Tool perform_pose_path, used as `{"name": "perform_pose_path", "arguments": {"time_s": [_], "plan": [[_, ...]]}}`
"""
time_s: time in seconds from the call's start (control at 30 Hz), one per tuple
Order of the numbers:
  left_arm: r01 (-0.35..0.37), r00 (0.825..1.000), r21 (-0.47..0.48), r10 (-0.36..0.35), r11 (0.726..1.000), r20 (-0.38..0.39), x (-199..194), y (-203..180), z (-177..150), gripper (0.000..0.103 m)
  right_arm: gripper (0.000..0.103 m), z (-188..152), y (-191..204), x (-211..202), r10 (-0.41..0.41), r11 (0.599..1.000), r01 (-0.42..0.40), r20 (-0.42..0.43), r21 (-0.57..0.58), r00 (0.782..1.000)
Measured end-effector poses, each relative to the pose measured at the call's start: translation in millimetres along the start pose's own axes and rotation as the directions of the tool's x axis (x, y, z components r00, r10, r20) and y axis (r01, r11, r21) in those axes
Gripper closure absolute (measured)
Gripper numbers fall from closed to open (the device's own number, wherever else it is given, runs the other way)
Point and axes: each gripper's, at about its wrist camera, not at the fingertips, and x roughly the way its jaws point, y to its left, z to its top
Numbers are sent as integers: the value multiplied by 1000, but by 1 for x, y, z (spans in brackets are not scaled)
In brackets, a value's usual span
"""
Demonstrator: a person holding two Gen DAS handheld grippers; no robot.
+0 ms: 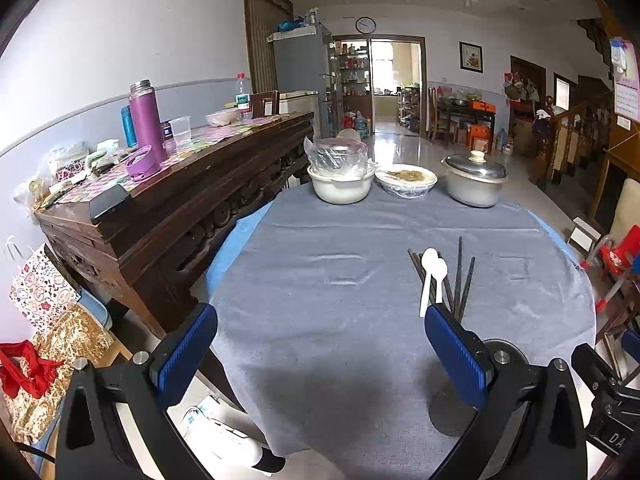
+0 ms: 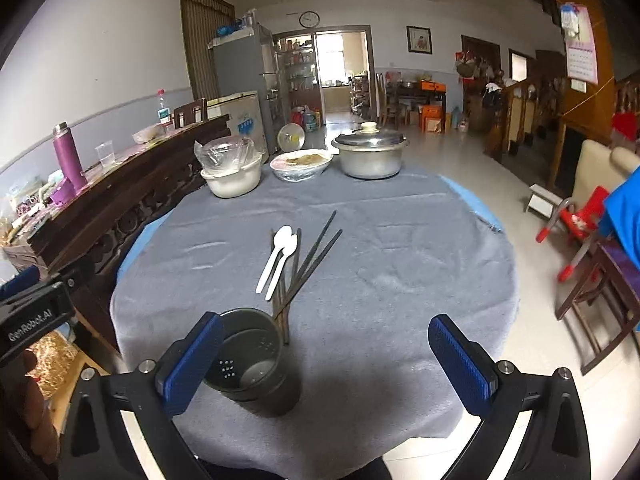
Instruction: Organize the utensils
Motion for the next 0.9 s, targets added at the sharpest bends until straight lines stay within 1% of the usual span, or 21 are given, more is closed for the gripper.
{"name": "perform_pose_path", "arguments": {"time_s": [0.23, 0.33, 0.63, 0.9], "plan": [[24, 1000, 6, -24, 1000, -18, 5, -6, -2, 0, 0, 1, 0, -2, -51, 999, 52, 24, -11, 998], [30, 999, 12, -30, 999, -25, 6, -10, -3, 0, 0, 2, -3, 2, -50, 999, 50, 11, 1, 999], [59, 997, 31, -57, 998, -55, 10, -23, -8, 0, 0, 0, -11, 13, -119, 993, 119, -17, -3, 993], [71, 996, 76, -66, 995, -60, 8, -42, -11, 0, 0, 1, -14, 14, -156, 988, 156, -15, -15, 988]]}}
